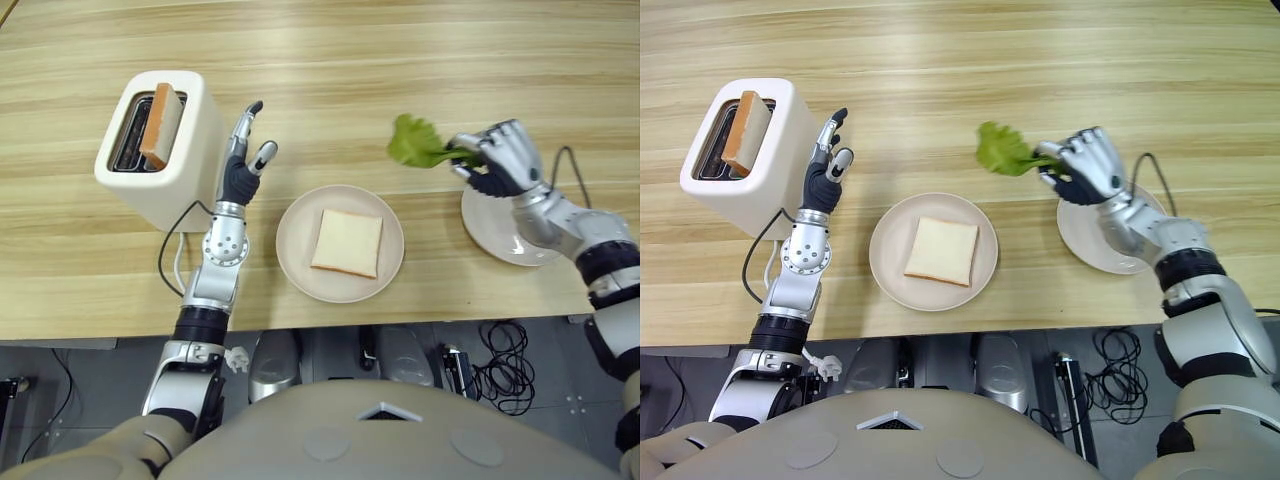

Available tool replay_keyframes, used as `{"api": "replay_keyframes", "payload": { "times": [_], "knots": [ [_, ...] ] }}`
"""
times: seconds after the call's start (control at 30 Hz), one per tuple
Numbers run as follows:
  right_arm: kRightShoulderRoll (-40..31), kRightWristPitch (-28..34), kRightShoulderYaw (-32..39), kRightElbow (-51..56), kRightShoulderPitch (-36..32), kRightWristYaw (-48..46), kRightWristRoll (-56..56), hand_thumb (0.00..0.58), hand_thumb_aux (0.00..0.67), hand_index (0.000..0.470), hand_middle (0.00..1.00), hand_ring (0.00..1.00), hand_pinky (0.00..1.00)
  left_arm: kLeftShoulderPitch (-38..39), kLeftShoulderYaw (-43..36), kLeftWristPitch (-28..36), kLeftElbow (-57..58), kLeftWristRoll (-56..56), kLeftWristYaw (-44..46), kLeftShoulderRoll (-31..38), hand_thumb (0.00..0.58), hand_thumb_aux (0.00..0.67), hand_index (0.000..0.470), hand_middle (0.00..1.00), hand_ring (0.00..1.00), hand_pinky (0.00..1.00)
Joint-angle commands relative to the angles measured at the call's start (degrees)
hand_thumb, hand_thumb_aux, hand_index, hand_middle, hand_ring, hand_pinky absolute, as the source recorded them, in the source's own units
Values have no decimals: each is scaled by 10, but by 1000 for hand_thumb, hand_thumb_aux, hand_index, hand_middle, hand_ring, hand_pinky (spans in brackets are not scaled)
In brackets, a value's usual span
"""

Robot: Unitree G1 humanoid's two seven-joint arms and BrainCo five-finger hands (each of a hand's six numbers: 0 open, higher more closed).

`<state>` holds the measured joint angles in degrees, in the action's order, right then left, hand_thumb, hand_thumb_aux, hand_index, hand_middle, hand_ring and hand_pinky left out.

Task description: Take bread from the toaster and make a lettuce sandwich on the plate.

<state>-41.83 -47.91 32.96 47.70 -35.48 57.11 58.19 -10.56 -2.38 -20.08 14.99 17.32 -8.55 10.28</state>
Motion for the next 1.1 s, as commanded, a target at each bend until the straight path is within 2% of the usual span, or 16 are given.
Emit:
{"api": "replay_keyframes", "payload": {
  "times": [0.03,0.17,0.43,0.83,1.1],
  "knots": [
    [41,-31,39,-65,-5,-63,21,580,670,460,1000,1000,1000,-12,3,-8,25,-5,-4,1,0,0,0,0,0,0],
    [74,-71,61,-74,-7,-145,3,580,670,460,1000,1000,1000,-20,3,-16,47,-4,-8,1,0,0,0,0,0,0],
    [125,-148,75,2,-10,-358,-92,580,670,460,1000,1000,1000,-28,-3,-23,73,2,-15,-1,0,0,0,0,0,0],
    [174,-126,59,126,-49,-515,-138,580,670,460,1000,1000,1000,-28,-6,-25,82,2,-15,0,0,0,0,0,0,0],
    [162,-121,46,126,-58,-533,-147,580,670,460,1000,1000,1000,-26,-6,-24,85,2,-15,0,0,0,0,0,0,0]
  ]
}}
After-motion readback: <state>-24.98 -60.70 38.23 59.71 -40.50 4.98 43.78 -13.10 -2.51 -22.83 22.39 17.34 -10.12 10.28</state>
